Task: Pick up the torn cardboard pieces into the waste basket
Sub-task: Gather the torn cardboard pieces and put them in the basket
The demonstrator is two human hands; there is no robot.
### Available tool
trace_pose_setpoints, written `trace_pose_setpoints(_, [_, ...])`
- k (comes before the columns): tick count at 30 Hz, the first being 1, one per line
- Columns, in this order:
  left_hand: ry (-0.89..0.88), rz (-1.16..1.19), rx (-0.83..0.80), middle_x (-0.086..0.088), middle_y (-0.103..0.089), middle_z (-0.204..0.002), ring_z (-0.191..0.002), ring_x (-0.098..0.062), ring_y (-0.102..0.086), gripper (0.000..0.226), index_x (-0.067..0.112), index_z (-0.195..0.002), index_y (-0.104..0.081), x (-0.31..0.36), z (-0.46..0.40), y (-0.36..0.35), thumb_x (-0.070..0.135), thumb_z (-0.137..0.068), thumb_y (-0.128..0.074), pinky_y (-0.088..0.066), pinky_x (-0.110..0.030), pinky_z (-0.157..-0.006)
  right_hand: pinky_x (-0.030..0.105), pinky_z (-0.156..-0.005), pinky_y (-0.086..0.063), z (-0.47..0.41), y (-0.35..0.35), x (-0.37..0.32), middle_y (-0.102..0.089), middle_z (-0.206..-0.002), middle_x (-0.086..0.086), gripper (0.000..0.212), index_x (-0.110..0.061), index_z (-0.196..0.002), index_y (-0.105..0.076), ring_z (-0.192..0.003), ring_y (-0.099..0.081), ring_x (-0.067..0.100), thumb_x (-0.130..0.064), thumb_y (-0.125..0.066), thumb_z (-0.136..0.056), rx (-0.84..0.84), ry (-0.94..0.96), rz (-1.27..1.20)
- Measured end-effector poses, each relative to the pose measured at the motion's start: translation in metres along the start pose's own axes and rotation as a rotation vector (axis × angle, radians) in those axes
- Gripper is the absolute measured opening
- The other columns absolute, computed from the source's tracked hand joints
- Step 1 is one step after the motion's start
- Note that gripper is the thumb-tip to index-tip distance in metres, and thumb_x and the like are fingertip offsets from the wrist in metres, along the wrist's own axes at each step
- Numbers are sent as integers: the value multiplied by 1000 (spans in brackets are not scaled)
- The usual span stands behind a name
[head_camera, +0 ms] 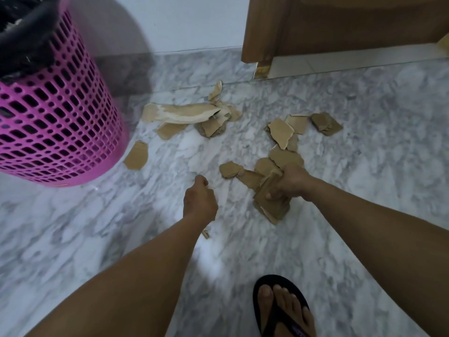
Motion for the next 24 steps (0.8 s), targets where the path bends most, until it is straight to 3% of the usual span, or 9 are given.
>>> trace_pose_setpoints(4, [-75,-111,-43,-10,-65,-88,-69,-27,-63,16,14,-89,-59,0,-4,8,10,-93,-43,-56,-34,-55,49,-94,-53,-14,14,-11,-64,-122,16,61,-3,-120,-65,-112,-61,35,-20,-90,-67,32,46,-200])
trace_pose_setpoints(6, [-120,-183,-95,-7,-65,-96,-74,-19,-58,12,14,-88,-59,-2,-7,13,6,-89,-52,-49,-24,-53,48,-97,-51,-21,17,-15,-57,-132,15,88,-7,-128,-60,-119,-56,36,-44,-92,-55,38,18,-235])
trace_pose_setpoints(8, [-149,-215,-193,-5,-61,-106,-81,-16,-55,12,14,-94,-59,-3,-7,19,11,-85,-65,-48,-19,-57,50,-107,-41,-23,19,-20,-36,-151,17,120,-11,-143,-44,-135,-39,40,-67,-82,-43,87,-44,-159])
trace_pose_setpoints(11, [-332,-571,-416,0,-36,-128,-114,-19,-37,85,23,-129,-44,-10,-2,26,47,-59,-86,-49,-33,-87,53,-120,-17,-33,17,-17,-5,-163,19,112,-12,-154,-24,-150,-5,40,-65,-76,-69,70,-58,-52])
trace_pose_setpoints(14, [-569,-980,-456,1,-25,-131,-116,-22,-28,105,30,-134,-34,-20,10,26,51,-45,-86,-45,-37,-88,56,-114,-29,-40,9,-12,-5,-164,14,135,-22,-154,-24,-148,-10,44,-74,-84,-45,4,-66,-74])
trace_pose_setpoints(17, [-564,-867,-399,3,-33,-123,-106,-19,-32,84,24,-124,-47,-23,11,24,33,-51,-87,-47,-37,-81,54,-118,-18,-36,5,-11,7,-163,17,125,-13,-157,-10,-148,-2,43,-61,-81,-66,79,-51,9])
trace_pose_setpoints(19, [-528,-714,-416,2,-44,-112,-101,-18,-41,54,19,-106,-59,-19,10,25,15,-58,-85,-47,-32,-74,54,-119,-16,-32,6,-15,3,-162,21,128,-10,-156,-12,-148,-5,42,-59,-84,-62,112,-32,5])
trace_pose_setpoints(22, [-491,-642,-436,4,-56,-94,-90,-16,-54,31,22,-80,-61,-17,7,25,1,-64,-76,-41,-24,-64,49,-105,-43,-43,4,-17,-27,-155,20,145,-8,-149,-33,-137,-36,39,-68,-85,-28,104,28,-57])
trace_pose_setpoints(24, [-483,-659,-429,3,-59,-93,-89,-16,-56,27,22,-81,-63,-17,6,24,2,-67,-75,-42,-26,-66,45,-94,-53,-69,-1,-5,-45,-143,18,152,-6,-139,-47,-125,-50,36,-72,-81,-6,95,83,-113])
Point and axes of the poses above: each hand's wrist, its own z-axis away from the middle knuckle, its own y-axis out of the back of the hand, x = y × z, the point moved 2 cm from there along -z, towards the middle knuckle
